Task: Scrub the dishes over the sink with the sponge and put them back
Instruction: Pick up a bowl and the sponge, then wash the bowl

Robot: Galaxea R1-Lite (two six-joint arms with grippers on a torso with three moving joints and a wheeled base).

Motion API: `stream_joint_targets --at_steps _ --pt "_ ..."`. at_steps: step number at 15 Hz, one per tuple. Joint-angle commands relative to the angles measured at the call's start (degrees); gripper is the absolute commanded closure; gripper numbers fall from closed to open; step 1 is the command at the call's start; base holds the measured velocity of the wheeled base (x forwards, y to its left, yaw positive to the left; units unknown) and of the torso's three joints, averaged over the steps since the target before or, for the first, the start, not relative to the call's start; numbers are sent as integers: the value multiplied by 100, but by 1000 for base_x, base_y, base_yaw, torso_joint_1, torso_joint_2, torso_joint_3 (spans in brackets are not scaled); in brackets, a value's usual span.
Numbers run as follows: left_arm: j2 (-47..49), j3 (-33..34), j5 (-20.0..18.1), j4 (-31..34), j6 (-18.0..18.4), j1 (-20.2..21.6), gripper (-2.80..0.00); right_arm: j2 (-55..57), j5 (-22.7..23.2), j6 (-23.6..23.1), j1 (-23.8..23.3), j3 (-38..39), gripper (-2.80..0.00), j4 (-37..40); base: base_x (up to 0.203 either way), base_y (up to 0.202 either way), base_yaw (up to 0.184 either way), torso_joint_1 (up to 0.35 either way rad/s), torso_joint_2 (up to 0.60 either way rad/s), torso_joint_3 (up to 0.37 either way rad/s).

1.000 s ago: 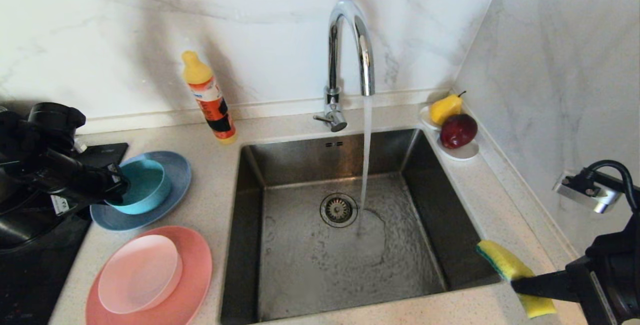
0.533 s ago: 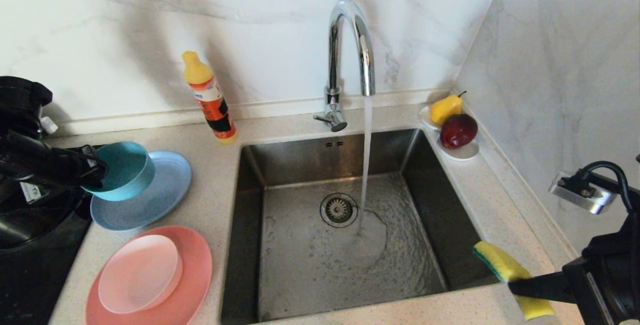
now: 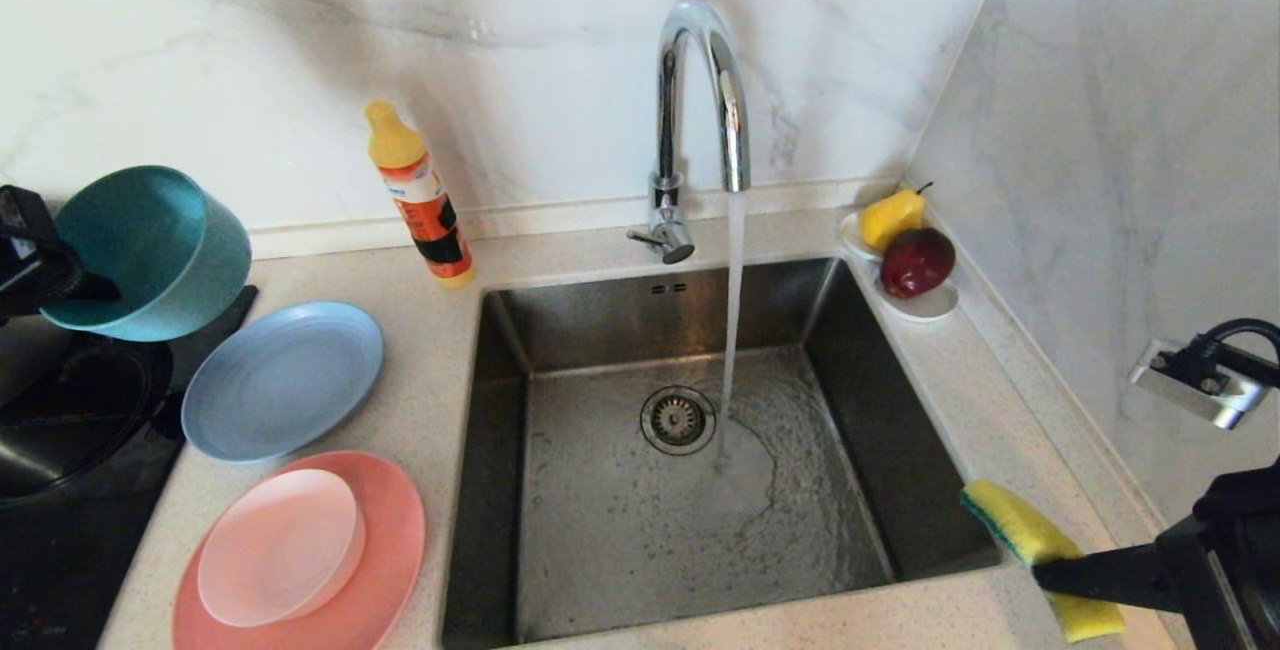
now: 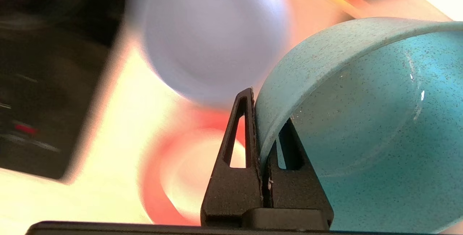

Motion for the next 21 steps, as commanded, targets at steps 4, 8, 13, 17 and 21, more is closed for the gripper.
stream_joint_targets --at_steps 4,8,13,17,21 --pt "-871 333 -382 275 28 -1950 0 -277 1 37 7 14 0 11 0 0 0 0 0 0" --pt "-12 444 484 83 -65 -3818 0 -386 10 37 7 9 0 7 0 0 0 0 0 0" --pt "1680 356 1680 -1147 -193 -5006 0 -537 -3 33 7 14 0 -175 0 0 0 0 0 0" --pt "2805 -26 1835 -1761 -783 -5411 0 -685 10 36 7 40 0 -165 0 0 0 0 0 0" --pt "3532 -557 2114 -2081 -1042 -5496 0 -802 37 283 15 48 0 -188 0 0 0 0 0 0"
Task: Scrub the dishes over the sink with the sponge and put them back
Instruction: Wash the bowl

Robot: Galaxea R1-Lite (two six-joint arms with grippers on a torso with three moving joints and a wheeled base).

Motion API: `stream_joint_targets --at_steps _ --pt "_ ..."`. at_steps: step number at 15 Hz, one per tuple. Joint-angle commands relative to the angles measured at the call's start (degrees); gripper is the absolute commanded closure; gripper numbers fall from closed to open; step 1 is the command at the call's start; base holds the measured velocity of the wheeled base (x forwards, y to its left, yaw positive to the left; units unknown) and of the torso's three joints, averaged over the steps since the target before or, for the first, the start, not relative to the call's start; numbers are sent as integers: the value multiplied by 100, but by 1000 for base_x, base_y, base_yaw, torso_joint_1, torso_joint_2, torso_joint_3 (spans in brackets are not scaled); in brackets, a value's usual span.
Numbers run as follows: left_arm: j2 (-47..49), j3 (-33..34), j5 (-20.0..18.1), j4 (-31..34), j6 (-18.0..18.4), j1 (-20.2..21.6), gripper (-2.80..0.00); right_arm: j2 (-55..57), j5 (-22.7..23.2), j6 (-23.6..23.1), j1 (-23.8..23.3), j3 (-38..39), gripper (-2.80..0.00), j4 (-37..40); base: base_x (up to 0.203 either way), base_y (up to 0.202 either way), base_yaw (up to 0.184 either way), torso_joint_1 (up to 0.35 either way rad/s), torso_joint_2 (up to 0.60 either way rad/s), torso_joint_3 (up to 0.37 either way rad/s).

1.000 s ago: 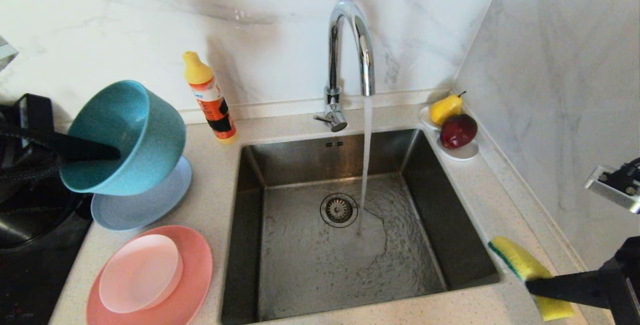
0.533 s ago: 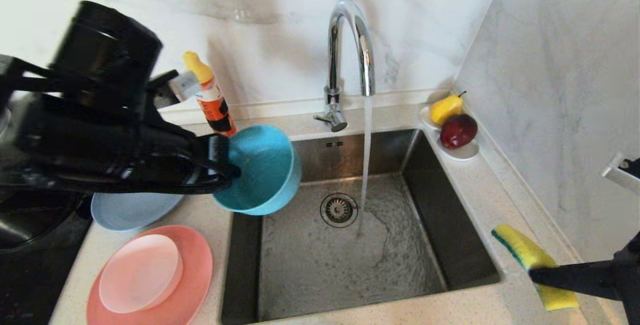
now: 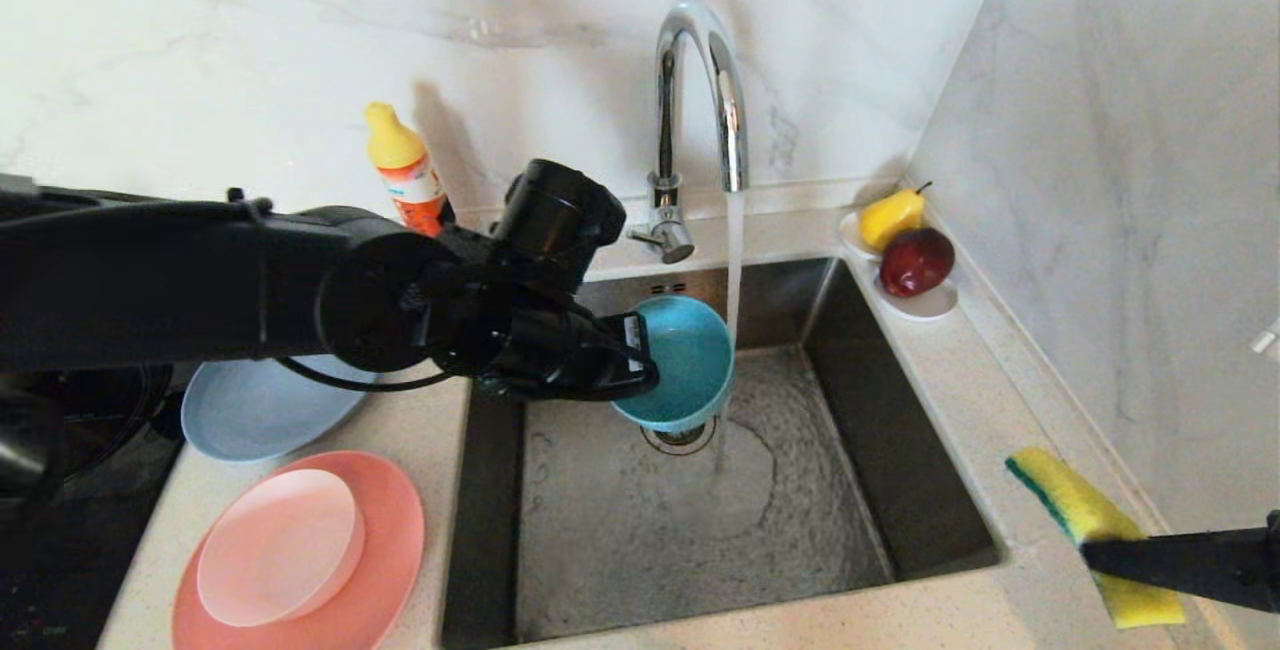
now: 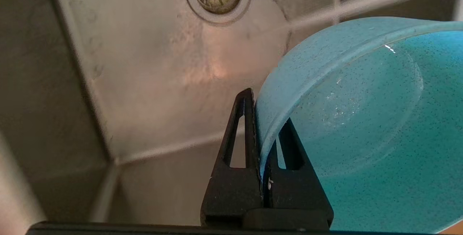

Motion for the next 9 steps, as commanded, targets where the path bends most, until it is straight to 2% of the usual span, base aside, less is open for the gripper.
stream_joint_targets --at_steps 1,5,9 --pt "650 -294 29 -150 -52 -29 0 -105 86 69 17 0 0 13 0 0 0 0 0 0" --pt "1164 -845 47 -335 -244 -64 0 -91 178 69 12 -18 0 4 0 0 0 0 0 0" --pt "1379 -1000 52 -347 -274 -64 0 -98 191 69 12 21 0 11 0 0 0 0 0 0"
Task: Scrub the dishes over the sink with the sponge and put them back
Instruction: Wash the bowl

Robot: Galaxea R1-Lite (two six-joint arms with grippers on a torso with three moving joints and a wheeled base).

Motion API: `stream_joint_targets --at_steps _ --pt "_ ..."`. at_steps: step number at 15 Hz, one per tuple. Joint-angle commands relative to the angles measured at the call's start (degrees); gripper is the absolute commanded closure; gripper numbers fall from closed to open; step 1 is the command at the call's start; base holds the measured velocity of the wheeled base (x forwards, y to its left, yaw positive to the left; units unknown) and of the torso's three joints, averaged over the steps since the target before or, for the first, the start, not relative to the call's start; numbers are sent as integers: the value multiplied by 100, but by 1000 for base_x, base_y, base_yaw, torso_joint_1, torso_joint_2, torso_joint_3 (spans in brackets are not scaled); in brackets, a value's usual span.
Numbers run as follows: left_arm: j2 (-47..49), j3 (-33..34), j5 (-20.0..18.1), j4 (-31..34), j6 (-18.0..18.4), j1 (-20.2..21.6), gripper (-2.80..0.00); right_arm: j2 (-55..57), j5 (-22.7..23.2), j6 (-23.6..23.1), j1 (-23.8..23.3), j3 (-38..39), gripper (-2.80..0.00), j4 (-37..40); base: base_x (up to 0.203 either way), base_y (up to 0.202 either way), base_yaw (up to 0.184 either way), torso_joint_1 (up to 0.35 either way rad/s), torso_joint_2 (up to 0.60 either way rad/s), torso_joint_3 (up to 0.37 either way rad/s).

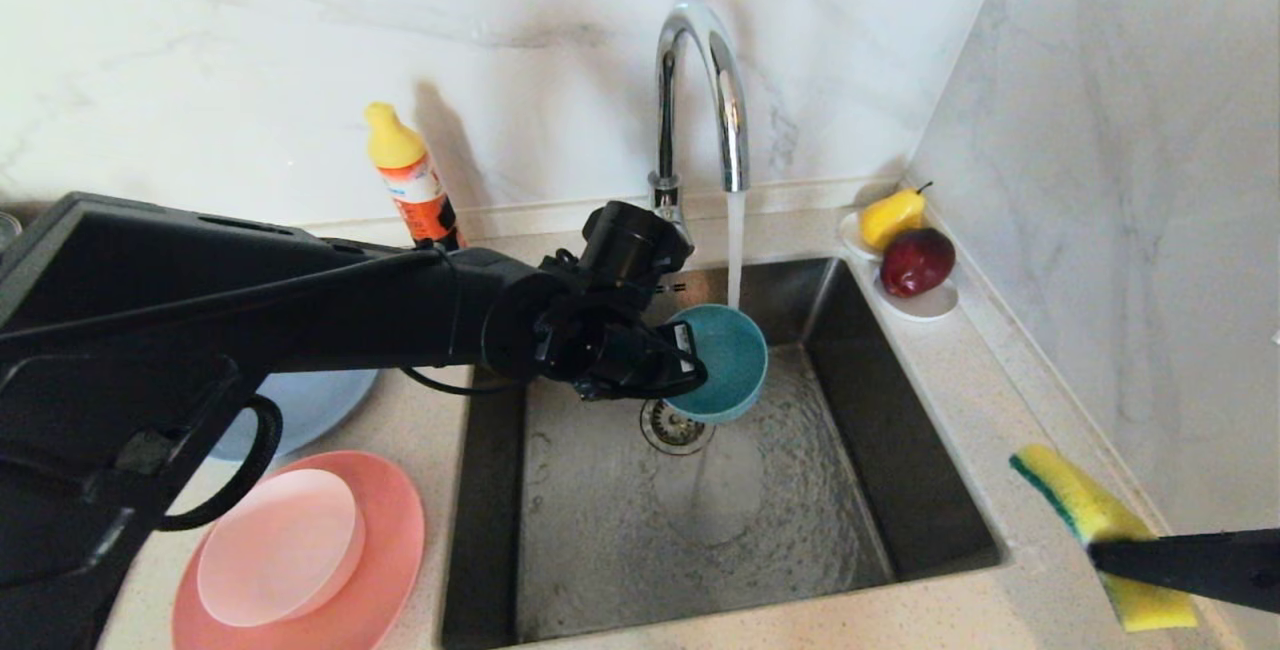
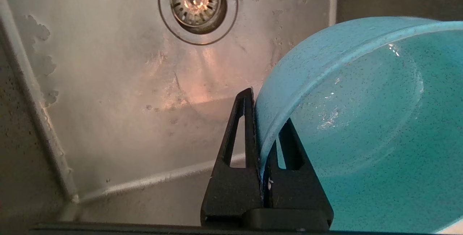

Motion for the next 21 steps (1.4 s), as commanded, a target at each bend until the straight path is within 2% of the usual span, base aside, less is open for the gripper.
stream_joint_targets --at_steps 1,4,8,13,16,21 --pt "244 -189 19 12 -44 -2 0 -16 31 12 3 127 0 17 0 0 0 0 0 0" --pt "420 -564 102 66 -201 7 0 -19 63 12 3 160 0 8 0 0 0 0 0 0" --pt "493 -644 102 25 -213 3 0 -36 63 12 3 151 0 13 0 0 0 0 0 0" --pt "463 -679 121 128 -407 6 0 -19 72 21 3 151 0 8 0 0 0 0 0 0" --pt "92 -218 553 85 -550 72 0 -60 75 17 3 204 0 16 0 0 0 0 0 0" --pt "-1177 262 1143 -20 -393 458 0 -14 331 12 3 320 0 -41 0 0 0 0 0 0"
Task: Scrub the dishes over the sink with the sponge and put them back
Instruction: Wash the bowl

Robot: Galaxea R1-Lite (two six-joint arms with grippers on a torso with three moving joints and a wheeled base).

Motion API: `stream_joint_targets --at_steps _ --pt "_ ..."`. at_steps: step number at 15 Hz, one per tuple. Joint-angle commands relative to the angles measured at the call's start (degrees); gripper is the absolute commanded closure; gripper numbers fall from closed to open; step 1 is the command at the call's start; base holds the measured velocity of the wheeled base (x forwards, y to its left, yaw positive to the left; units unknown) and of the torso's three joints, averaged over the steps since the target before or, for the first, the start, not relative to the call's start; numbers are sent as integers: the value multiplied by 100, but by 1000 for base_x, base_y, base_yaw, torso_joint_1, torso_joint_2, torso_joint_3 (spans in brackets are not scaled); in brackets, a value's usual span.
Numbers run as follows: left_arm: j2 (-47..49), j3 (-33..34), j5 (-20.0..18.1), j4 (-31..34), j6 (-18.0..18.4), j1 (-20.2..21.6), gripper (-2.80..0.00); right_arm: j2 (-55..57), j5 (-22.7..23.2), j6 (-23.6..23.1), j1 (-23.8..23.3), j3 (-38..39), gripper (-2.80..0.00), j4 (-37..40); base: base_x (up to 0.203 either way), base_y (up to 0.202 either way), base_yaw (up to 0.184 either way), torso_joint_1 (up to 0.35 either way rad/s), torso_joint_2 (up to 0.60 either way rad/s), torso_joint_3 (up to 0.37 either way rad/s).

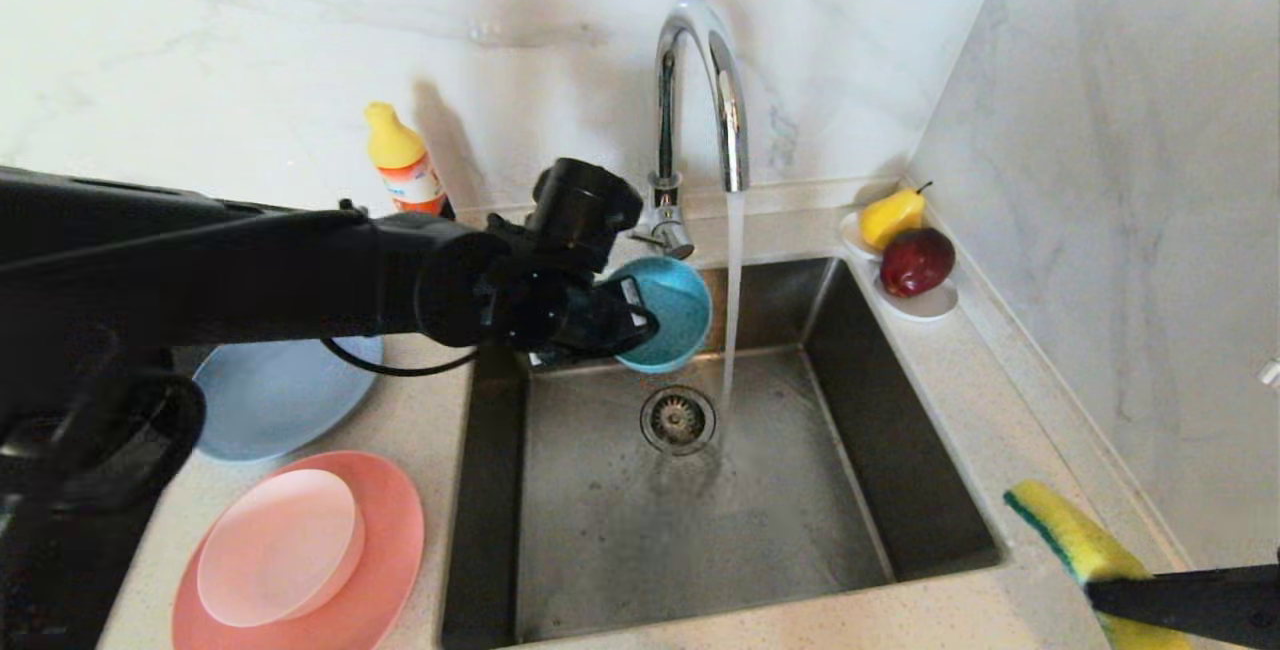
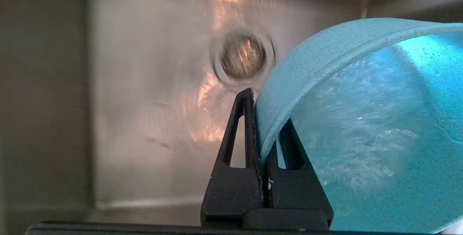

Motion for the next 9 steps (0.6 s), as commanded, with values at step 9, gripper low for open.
stream_joint_targets --at_steps 9 --pt "-2105 3183 135 -4627 1872 282 0 158 185 1 3 530 0 -506 0 0 0 0 0 0"
